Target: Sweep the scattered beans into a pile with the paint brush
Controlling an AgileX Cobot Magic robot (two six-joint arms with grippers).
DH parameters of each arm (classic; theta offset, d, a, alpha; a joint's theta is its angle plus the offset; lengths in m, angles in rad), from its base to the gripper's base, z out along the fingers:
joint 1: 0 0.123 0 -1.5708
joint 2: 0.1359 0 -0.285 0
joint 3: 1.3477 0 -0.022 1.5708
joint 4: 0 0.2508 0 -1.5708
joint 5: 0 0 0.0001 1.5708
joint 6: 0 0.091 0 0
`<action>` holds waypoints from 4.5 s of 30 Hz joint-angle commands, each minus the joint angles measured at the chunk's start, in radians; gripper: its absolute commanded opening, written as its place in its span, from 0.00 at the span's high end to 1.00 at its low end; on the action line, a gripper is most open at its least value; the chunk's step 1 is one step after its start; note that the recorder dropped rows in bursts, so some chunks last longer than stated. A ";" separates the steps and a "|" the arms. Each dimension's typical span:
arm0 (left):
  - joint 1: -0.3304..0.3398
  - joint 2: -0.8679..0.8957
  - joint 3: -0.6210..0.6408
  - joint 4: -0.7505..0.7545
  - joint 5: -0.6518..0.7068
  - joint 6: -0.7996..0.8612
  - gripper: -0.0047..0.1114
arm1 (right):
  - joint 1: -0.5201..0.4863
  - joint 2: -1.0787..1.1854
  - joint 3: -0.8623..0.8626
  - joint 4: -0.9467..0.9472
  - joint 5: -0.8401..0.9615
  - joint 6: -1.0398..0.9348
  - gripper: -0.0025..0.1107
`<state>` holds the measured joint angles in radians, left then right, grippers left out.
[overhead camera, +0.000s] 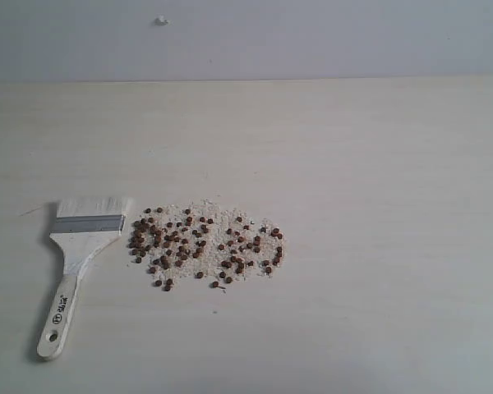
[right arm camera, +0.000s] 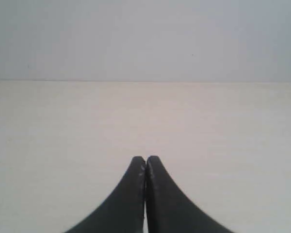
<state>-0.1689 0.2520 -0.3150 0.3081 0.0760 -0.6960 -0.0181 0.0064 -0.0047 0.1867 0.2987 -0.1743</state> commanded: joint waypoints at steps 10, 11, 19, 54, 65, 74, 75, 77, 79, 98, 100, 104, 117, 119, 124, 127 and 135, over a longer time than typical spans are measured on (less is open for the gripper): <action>-0.143 0.880 -0.518 -0.500 0.724 0.704 0.39 | 0.001 -0.006 0.005 -0.002 -0.015 -0.004 0.98; -0.161 0.940 -0.546 -0.491 0.764 0.696 0.39 | 0.001 -0.006 0.005 -0.002 -0.015 -0.004 0.98; -0.243 1.350 -0.618 -0.450 0.858 0.617 0.39 | 0.001 -0.006 0.005 -0.002 -0.015 -0.004 0.98; -0.363 1.494 -0.399 -0.419 0.373 0.474 0.42 | 0.001 -0.006 0.005 -0.004 -0.012 -0.004 0.98; -0.363 1.494 -0.397 -0.417 0.399 0.480 0.46 | 0.001 -0.006 0.005 -0.004 -0.012 -0.004 0.98; -0.363 1.494 -0.359 -0.409 0.341 0.480 0.50 | 0.001 -0.006 0.005 -0.003 -0.012 -0.004 0.98; -0.363 1.494 -0.359 -0.406 0.341 0.480 0.52 | 0.001 -0.006 0.005 -0.003 -0.012 -0.004 0.98; -0.363 1.494 -0.359 -0.405 0.341 0.480 0.58 | 0.001 -0.006 0.005 -0.003 -0.012 -0.004 0.98; -0.363 1.494 -0.359 -0.405 0.339 0.480 0.62 | 0.001 -0.006 0.005 -0.003 -0.012 -0.004 0.98; -0.363 1.490 -0.476 -0.357 0.409 0.518 0.96 | 0.001 -0.006 0.005 -0.003 -0.012 -0.004 0.98; -0.363 1.481 -0.488 -0.343 0.417 0.518 0.96 | 0.001 -0.006 0.005 -0.003 -0.012 -0.004 0.98; -0.361 1.453 -0.499 -0.315 0.425 0.509 0.96 | 0.001 -0.006 0.005 -0.003 -0.012 -0.004 0.98; -0.350 1.407 -0.610 -0.287 0.502 0.509 0.96 | 0.001 -0.006 0.005 -0.003 -0.012 -0.004 0.98; -0.350 1.407 -0.618 -0.287 0.511 0.509 0.96 | 0.001 -0.006 0.005 -0.003 -0.012 -0.004 0.98; -0.350 1.407 -0.618 -0.267 0.538 0.511 0.96 | 0.001 -0.006 0.005 -0.003 -0.012 -0.004 0.98; -0.350 1.407 -0.618 -0.263 0.558 0.509 0.96 | 0.001 -0.006 0.005 -0.003 -0.012 -0.004 0.98; -0.350 1.407 -0.618 -0.263 0.636 0.507 0.96 | 0.001 -0.006 0.005 -0.003 -0.012 -0.004 0.98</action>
<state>-0.5226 1.6705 -0.9268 0.0377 0.6846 -0.1825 -0.0181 0.0064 -0.0047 0.1867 0.2987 -0.1743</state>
